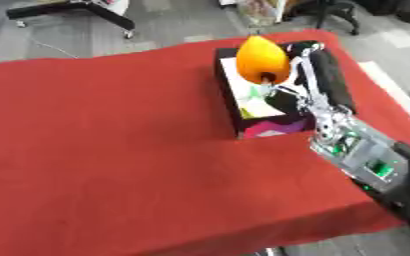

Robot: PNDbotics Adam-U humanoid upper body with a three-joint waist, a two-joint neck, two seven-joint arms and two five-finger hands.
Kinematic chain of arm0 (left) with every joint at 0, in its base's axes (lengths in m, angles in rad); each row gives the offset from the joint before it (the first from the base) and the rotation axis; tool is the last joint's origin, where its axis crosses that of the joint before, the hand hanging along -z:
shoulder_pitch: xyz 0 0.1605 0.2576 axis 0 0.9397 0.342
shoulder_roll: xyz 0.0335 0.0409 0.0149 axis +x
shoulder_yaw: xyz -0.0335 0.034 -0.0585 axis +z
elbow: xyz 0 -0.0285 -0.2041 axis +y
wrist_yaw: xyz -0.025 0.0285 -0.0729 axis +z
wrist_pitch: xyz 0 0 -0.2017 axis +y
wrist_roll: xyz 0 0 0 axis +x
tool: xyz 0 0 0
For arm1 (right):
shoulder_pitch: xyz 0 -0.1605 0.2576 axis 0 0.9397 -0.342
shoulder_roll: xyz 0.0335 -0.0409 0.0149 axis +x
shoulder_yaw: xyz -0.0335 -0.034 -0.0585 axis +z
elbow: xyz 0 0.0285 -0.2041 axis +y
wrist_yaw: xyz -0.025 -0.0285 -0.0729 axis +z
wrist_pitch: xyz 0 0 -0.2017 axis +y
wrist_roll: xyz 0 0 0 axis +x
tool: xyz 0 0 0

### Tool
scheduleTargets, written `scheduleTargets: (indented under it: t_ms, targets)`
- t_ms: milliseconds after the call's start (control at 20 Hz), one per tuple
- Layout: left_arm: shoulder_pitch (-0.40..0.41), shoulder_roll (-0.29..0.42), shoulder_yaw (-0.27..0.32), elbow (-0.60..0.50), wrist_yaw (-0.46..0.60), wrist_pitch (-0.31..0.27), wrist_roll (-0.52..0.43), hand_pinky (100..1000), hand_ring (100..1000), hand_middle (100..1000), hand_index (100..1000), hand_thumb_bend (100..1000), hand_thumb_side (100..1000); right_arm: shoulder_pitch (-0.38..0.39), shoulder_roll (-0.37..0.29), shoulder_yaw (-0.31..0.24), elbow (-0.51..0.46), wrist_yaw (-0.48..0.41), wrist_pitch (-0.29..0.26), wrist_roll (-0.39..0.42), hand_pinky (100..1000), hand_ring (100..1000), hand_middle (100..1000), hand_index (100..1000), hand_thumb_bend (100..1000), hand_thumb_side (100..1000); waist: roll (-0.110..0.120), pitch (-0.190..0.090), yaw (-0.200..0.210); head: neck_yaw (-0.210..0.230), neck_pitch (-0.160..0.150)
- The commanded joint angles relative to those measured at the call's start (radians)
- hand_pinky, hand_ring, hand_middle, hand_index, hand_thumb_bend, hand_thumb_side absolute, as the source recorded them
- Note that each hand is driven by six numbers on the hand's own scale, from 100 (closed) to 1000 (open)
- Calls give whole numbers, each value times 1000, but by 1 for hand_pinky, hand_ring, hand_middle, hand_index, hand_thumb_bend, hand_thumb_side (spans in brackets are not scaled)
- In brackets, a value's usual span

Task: Pick up the objects with one hand, pass them to the other hand, and then place them into the box on the other side of the table.

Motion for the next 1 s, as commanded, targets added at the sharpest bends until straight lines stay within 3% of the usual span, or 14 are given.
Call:
scheduleTargets:
  t_ms: [50, 100, 250, 400, 600, 800, 1000]
  targets:
    - [1, -19, 25, -90, 17, 0, 29, 681, 637, 647, 737, 100, 730, -52, -59, -9, 131, -105, 340, -317, 473, 818, 541, 738, 525, 277, 0, -6, 16, -31, -3]
    - [7, -28, 28, -108, 19, 3, 34, 682, 637, 647, 737, 100, 727, -67, -60, 1, 180, -129, 331, -311, 503, 847, 579, 802, 622, 313, -1, -6, 25, -40, -3]
    - [23, -43, 40, -148, 17, 14, 51, 682, 637, 646, 737, 100, 726, -92, -61, 22, 289, -177, 319, -266, 594, 922, 709, 925, 715, 355, -2, -5, 41, -58, -3]
    - [37, -50, 51, -170, 11, 25, 66, 682, 636, 645, 737, 100, 728, -106, -60, 16, 354, -174, 359, -252, 606, 935, 734, 936, 741, 382, -4, -7, 47, -70, -3]
    - [50, -57, 58, -181, 7, 37, 77, 681, 636, 644, 736, 100, 732, -106, -58, -6, 380, -187, 382, -307, 594, 938, 737, 938, 732, 406, -7, -11, 49, -77, -3]
    - [59, -66, 64, -190, -8, 43, 89, 679, 633, 640, 731, 100, 733, -69, -56, -52, 274, -150, 363, -318, 569, 940, 716, 938, 675, 407, -11, -12, 43, -54, -3]
    - [72, -77, 71, -195, -47, 42, 118, 673, 628, 634, 726, 100, 726, 14, 12, -128, -17, -34, 293, -319, 572, 959, 713, 949, 580, 428, -14, -10, 25, 16, -3]
